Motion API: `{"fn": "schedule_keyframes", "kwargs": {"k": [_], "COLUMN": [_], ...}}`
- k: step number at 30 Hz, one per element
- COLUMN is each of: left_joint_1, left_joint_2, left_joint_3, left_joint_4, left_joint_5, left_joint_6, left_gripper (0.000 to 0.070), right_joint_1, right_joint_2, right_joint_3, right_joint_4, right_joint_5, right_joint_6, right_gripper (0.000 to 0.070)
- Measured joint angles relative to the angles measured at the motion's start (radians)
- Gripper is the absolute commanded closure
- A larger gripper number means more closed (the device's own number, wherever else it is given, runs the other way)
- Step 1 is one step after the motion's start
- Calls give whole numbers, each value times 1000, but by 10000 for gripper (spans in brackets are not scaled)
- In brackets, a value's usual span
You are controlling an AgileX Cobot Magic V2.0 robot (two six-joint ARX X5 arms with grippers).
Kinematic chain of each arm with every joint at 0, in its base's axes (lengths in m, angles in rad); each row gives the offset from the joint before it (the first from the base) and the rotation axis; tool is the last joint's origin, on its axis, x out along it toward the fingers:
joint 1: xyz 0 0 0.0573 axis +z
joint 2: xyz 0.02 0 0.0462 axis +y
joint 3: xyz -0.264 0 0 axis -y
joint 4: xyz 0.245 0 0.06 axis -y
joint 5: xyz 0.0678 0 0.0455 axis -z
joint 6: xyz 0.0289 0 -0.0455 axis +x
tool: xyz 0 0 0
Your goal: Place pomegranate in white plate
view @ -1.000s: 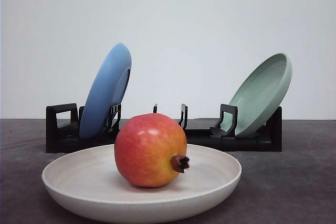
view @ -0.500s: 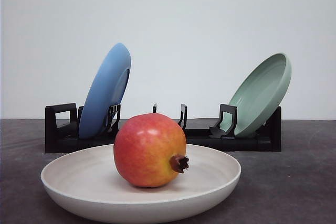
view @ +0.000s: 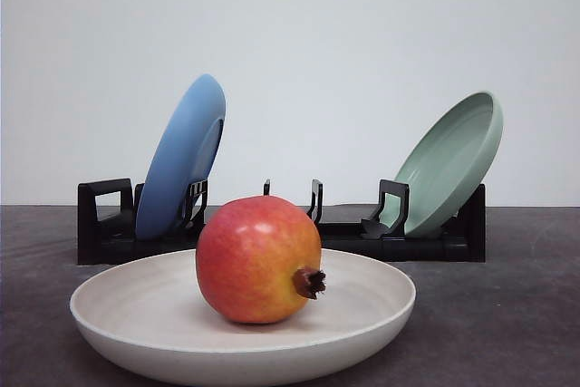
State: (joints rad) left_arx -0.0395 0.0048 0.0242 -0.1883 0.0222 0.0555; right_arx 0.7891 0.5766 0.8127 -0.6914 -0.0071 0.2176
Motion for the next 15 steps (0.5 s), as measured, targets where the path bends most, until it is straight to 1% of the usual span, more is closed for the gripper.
{"fn": "schedule_keyframes", "kwargs": {"k": [15], "left_joint_1": [0], "left_joint_2": [0], "left_joint_3": [0], "left_joint_4": [0], "left_joint_5": [0], "left_joint_6": [0], "left_gripper": [700], "right_joint_1": [0], "right_joint_2": [0], "right_joint_3": [0], "right_joint_4": [0], "right_joint_5": [0], "right_joint_6": [0], "right_gripper": [663]}}
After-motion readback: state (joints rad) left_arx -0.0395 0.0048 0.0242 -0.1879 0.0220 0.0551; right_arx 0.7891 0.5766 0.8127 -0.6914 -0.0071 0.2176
